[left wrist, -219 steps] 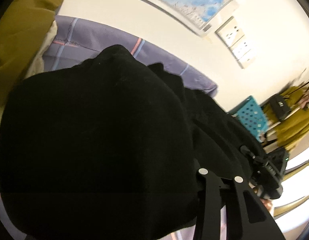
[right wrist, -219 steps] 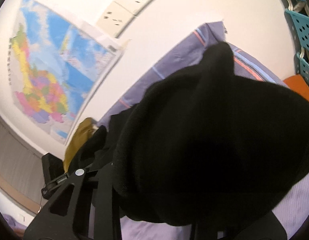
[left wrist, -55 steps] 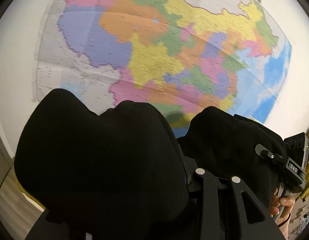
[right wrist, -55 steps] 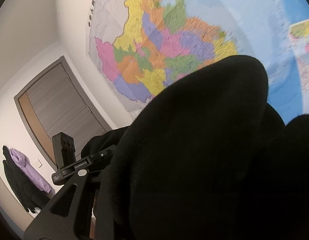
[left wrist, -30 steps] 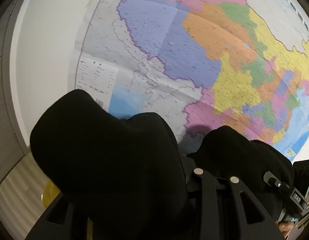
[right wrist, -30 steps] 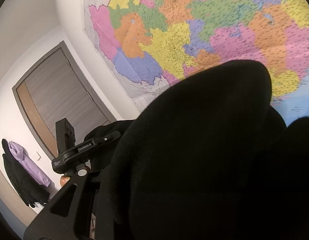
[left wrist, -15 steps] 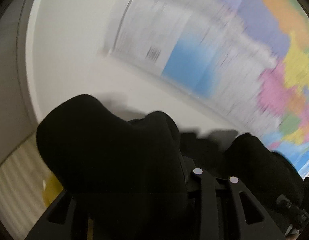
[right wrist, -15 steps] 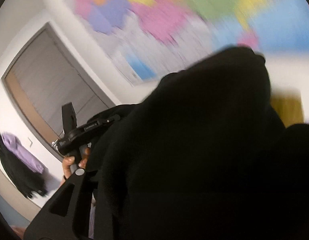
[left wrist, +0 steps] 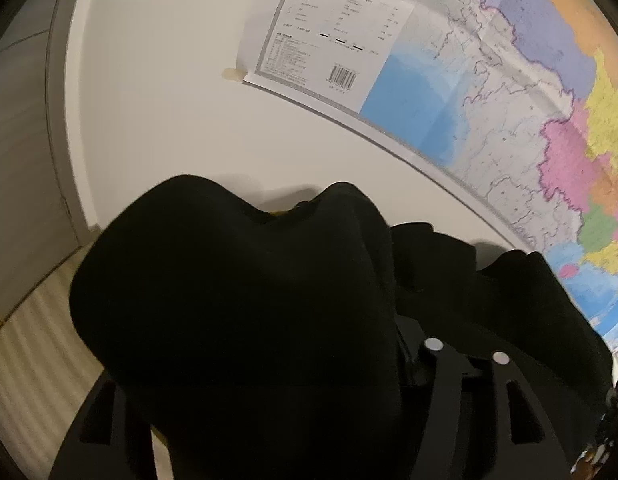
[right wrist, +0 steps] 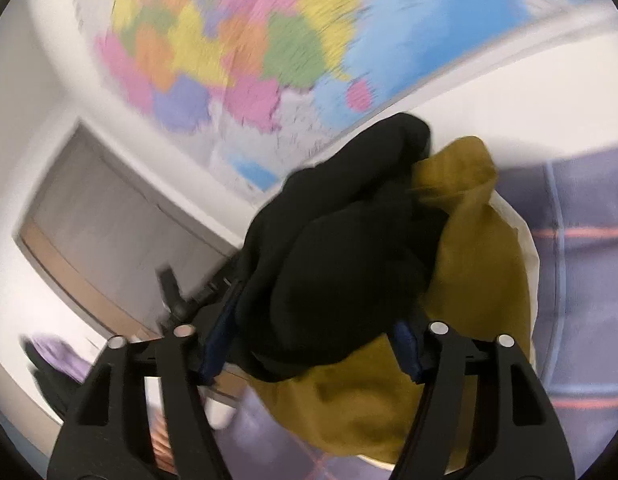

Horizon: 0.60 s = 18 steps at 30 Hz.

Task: Fold large clothes
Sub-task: 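Lower the black bundle with both grippers onto the mustard and cream clothes stack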

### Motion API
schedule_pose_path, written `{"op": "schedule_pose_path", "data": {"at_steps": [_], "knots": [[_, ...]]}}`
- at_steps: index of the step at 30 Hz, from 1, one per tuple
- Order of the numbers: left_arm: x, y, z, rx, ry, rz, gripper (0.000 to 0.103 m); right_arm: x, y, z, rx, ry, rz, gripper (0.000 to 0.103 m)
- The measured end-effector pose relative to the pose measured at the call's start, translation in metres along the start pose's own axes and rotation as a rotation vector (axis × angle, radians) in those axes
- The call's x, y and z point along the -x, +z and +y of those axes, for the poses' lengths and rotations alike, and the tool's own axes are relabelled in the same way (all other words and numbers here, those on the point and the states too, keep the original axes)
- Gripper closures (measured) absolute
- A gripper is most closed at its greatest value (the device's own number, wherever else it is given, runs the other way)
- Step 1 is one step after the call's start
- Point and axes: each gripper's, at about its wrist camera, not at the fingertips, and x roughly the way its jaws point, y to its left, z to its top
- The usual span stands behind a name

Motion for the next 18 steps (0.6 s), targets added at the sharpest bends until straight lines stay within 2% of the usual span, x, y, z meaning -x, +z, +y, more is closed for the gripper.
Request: {"op": "schedule_pose_path", "data": {"at_steps": [1, 3, 5, 6, 7, 8, 10, 11, 14, 16, 18], "knots": [[0.0, 0.0, -0.001, -0.006, 0.009, 0.005, 0.042, 0.003, 0.0, 0.0, -0.002, 0.012, -0.004, 0.073], [-0.002, 0.002, -0.001, -0.004, 0.014, 0.015, 0.041, 0.014, -0.008, 0.007, 0.038, 0.01, -0.004, 0.082], [-0.004, 0.004, -0.001, -0.001, 0.027, 0.028, 0.038, 0.022, -0.02, 0.012, 0.075, -0.004, 0.01, 0.085], [-0.007, 0.004, -0.001, -0.009, 0.042, 0.032, 0.033, 0.028, -0.031, 0.011, 0.087, -0.009, 0.012, 0.085], [-0.008, 0.003, -0.002, -0.017, 0.062, 0.034, 0.022, 0.031, -0.041, 0.005, 0.071, -0.022, 0.023, 0.085], [-0.012, 0.002, -0.003, -0.025, 0.094, 0.041, 0.017, 0.032, -0.052, -0.006, 0.04, -0.049, 0.06, 0.085], [-0.022, -0.002, -0.004, -0.034, 0.124, 0.087, 0.013, 0.027, -0.065, -0.022, -0.006, -0.065, 0.103, 0.08], [-0.02, -0.003, -0.006, -0.047, 0.143, 0.08, 0.013, 0.028, -0.066, -0.023, -0.013, -0.073, 0.097, 0.077], [-0.002, -0.004, -0.015, -0.112, 0.208, 0.026, 0.013, 0.038, -0.061, 0.001, 0.087, -0.139, 0.07, 0.068], [0.022, -0.007, -0.02, -0.138, 0.255, -0.045, 0.013, 0.042, -0.058, 0.018, 0.165, -0.199, 0.049, 0.057], [0.047, -0.011, -0.02, -0.129, 0.276, -0.116, 0.012, 0.053, -0.058, 0.035, 0.259, -0.316, 0.01, 0.053]]}}
